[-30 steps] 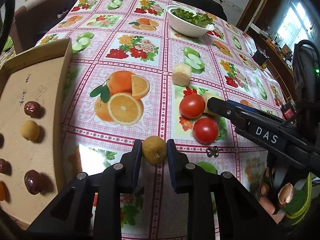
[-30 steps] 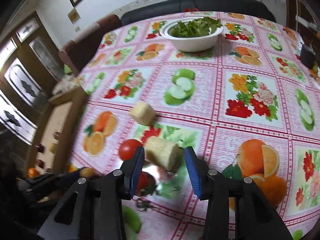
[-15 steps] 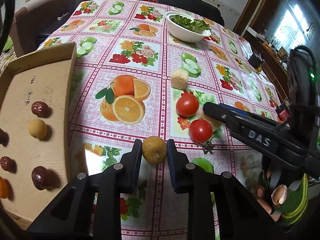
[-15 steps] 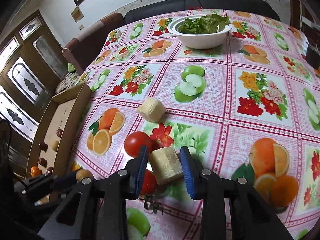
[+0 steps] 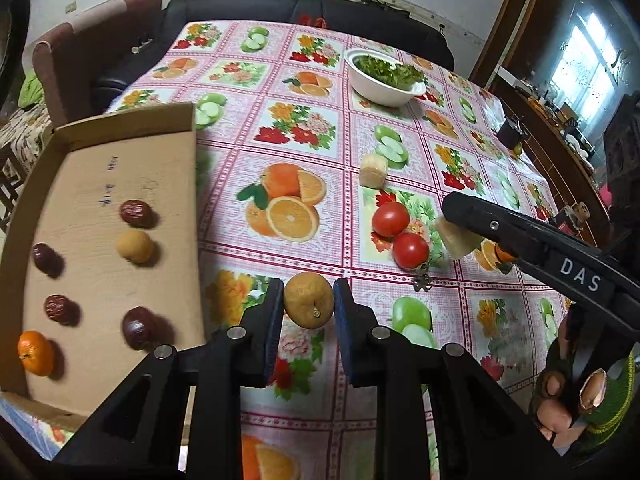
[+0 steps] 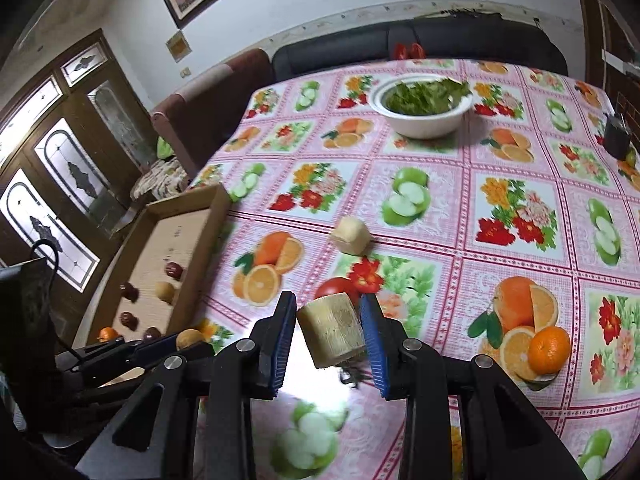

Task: Organize fruits
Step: 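Carry the tan fruit with the left tool while the right tool carries the cube over the tray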

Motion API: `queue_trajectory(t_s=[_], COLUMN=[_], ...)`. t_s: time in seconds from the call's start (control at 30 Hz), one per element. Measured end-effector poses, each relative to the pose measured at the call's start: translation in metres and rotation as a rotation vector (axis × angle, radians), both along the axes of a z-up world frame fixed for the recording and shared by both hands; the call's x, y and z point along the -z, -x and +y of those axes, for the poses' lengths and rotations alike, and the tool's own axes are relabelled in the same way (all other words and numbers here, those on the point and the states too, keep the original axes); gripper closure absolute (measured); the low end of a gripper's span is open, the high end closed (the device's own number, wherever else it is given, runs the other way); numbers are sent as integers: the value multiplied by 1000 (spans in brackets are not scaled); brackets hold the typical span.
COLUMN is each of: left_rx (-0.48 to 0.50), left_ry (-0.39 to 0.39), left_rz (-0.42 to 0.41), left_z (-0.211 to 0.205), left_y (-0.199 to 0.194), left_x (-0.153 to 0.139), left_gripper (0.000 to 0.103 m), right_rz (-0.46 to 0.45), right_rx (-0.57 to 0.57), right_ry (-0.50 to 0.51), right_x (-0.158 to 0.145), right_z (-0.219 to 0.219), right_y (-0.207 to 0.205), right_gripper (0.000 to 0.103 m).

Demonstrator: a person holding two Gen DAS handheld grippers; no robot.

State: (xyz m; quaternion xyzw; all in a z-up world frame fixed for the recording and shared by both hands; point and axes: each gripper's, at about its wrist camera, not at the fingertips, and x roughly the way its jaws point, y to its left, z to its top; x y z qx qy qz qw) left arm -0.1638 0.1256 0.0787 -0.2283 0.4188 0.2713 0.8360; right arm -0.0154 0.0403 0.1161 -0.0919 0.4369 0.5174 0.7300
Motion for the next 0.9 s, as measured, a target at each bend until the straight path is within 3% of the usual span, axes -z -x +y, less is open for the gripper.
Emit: queue_trajectory(t_s=[0.33,0.9], left_rx=[-38,-92], left_ry=[-21,-37], left_rz=[-14,-20], left_z=[5,22], left_y=[24,53], left_x=[-10,-19], left_gripper=[81,81], right_rz=[-16,-25], right_rx=[-66,-142], right_ry=[-29,-28], right_x=[-19,-23], right_z=[9,29], right_y=[33,61], right_gripper=[69,69])
